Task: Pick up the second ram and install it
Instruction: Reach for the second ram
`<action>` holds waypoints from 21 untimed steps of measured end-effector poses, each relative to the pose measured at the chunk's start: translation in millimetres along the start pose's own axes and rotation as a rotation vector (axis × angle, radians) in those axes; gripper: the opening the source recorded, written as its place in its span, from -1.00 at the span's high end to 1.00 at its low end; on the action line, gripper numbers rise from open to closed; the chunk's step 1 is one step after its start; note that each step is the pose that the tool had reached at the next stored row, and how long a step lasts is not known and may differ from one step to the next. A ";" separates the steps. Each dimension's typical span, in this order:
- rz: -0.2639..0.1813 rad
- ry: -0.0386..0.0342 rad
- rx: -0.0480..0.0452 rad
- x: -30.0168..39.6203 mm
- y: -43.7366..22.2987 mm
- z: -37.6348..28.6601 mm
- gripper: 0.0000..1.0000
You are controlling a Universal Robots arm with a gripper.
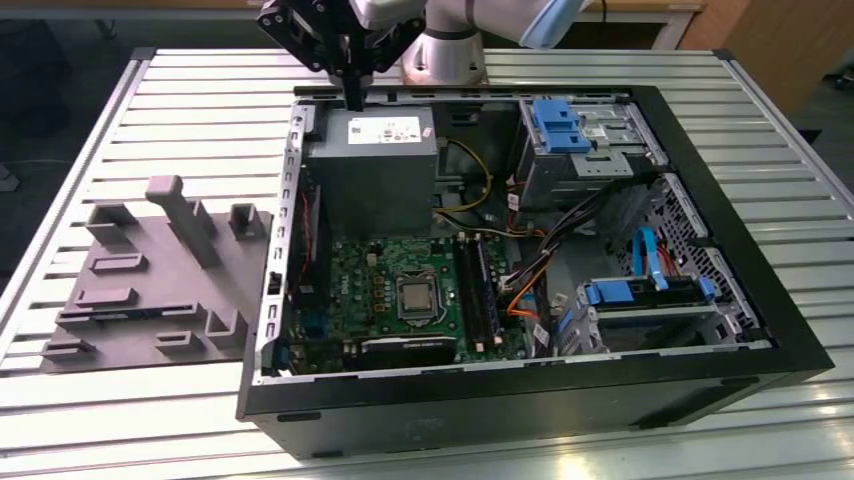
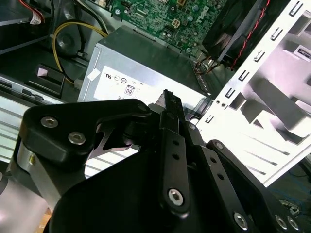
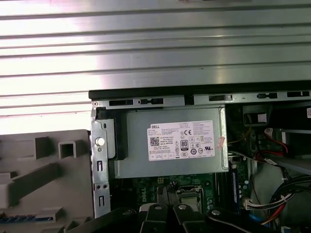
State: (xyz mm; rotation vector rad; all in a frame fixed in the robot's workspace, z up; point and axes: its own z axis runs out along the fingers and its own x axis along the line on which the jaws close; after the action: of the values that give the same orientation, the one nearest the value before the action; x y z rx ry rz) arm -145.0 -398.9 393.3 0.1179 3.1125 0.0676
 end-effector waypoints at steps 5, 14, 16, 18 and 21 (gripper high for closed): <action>0.000 0.0000 0.0000 1.8 -0.1 -0.1 0.79; 0.000 0.0000 0.0000 3.7 -0.3 -0.1 0.79; 0.000 0.0000 0.0000 4.0 -0.3 -0.1 0.79; 0.000 0.0000 0.0000 4.3 -0.3 -0.1 0.79; 0.000 0.0000 0.0000 5.0 -0.4 -0.1 0.79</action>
State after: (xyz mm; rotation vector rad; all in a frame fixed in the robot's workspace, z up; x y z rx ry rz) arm -150.0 -399.0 393.3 0.1181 3.1125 0.0676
